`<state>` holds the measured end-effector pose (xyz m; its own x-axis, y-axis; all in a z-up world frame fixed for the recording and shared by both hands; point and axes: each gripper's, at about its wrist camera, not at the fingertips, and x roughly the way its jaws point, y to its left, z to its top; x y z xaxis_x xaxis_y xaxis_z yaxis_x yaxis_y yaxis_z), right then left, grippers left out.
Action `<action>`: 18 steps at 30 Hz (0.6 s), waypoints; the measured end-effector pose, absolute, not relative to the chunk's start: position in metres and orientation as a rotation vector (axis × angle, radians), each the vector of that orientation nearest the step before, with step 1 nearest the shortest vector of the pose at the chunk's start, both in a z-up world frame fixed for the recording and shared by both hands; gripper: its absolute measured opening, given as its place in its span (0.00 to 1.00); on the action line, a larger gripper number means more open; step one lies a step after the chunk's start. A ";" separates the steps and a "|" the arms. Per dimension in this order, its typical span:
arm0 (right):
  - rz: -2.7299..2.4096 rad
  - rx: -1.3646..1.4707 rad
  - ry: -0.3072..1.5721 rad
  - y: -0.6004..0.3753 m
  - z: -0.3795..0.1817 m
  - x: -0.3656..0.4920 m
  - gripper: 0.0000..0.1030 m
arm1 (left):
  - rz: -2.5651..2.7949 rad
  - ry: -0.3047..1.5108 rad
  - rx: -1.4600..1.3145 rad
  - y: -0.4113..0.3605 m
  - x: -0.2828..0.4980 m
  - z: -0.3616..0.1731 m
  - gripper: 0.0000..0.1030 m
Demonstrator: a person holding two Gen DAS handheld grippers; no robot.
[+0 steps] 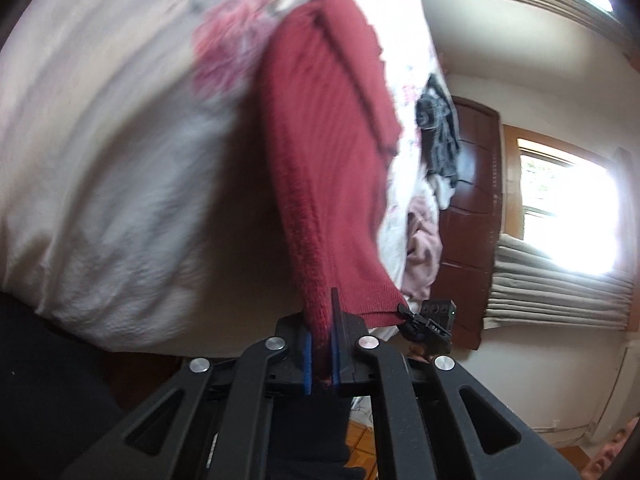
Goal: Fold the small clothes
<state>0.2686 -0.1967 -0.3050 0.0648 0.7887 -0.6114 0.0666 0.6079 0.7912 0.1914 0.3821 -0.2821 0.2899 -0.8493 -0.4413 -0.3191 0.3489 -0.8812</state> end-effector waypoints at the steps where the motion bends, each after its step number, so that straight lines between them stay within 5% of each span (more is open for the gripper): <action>1: 0.646 0.777 1.405 -0.196 -0.298 0.271 0.04 | -0.515 1.267 -1.211 0.382 0.195 -0.274 0.06; 18: 0.668 0.777 1.255 -0.190 -0.241 0.364 0.04 | -0.506 1.155 -1.192 0.405 0.300 -0.201 0.06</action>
